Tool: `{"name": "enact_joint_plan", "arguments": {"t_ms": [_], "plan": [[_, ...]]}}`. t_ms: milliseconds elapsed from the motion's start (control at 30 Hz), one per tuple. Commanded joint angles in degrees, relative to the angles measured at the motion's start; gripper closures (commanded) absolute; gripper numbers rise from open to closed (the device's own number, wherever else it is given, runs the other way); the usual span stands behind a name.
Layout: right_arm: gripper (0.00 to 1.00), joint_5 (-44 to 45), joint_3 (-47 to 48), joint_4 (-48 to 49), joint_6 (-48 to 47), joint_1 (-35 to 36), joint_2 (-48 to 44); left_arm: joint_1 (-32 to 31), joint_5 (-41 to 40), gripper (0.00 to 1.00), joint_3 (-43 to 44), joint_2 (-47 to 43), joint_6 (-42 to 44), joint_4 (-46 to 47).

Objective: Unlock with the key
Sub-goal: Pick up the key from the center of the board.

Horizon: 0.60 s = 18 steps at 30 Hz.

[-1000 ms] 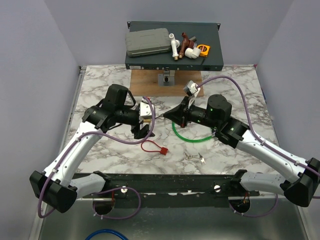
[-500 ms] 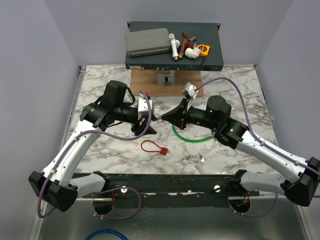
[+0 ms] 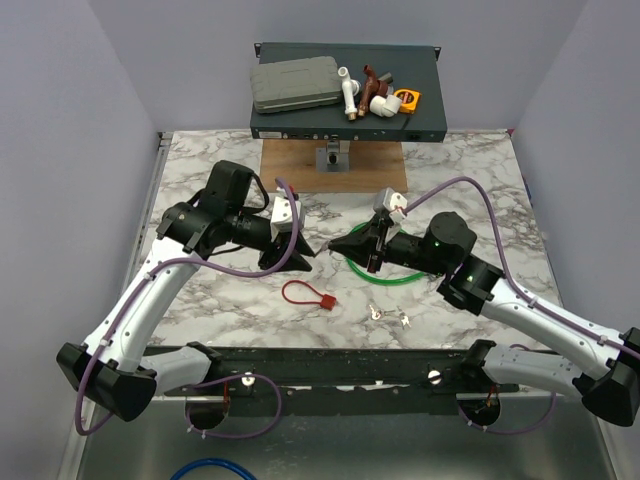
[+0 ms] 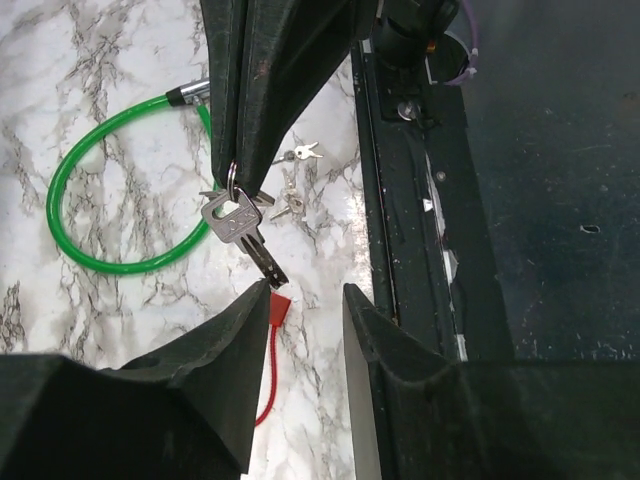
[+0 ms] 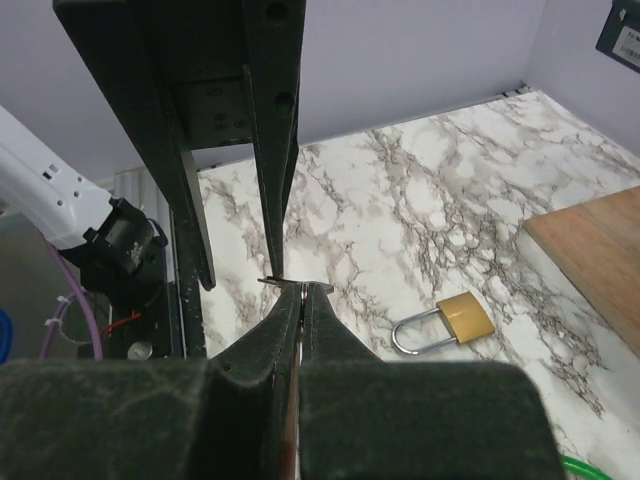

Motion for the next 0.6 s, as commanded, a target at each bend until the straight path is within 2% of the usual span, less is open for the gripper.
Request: {"name": "enact_joint_plan", "arguments": {"t_ms": [0, 100, 233, 300, 333, 400, 567], "plan": [[0.99, -2.57, 0.41, 3.74, -2.28, 0.58, -0.07, 0.26, 0.78, 0.67, -0.18, -0.73, -0.81, 1.39], [0.99, -3.03, 0.19, 4.8, -2.31, 0.94, 0.09, 0.36, 0.27, 0.62, -0.29, -0.59, -1.88, 2.53], [0.99, -3.75, 1.19, 4.12, -4.06, 1.35, 0.53, 0.6, -0.09, 0.47, -0.32, -0.26, -3.61, 3.71], [0.99, -4.04, 1.92, 3.51, -4.43, 1.5, 0.54, 0.82, -1.18, 0.37, -0.86, -0.17, -4.99, 4.76], [0.99, -4.13, 2.08, 3.23, -4.52, 1.63, 0.54, 0.99, -1.28, 0.35, -0.91, 0.04, -4.95, 4.67], [0.99, -4.17, 2.46, 3.0, -4.95, 1.88, 0.8, 1.09, -0.77, 0.37, -0.99, 0.17, -4.32, 4.12], [0.99, -4.17, 3.05, 4.49, -5.6, 2.56, 1.8, 1.1, 3.02, 0.58, 0.01, 0.73, -3.91, 2.47]]}}
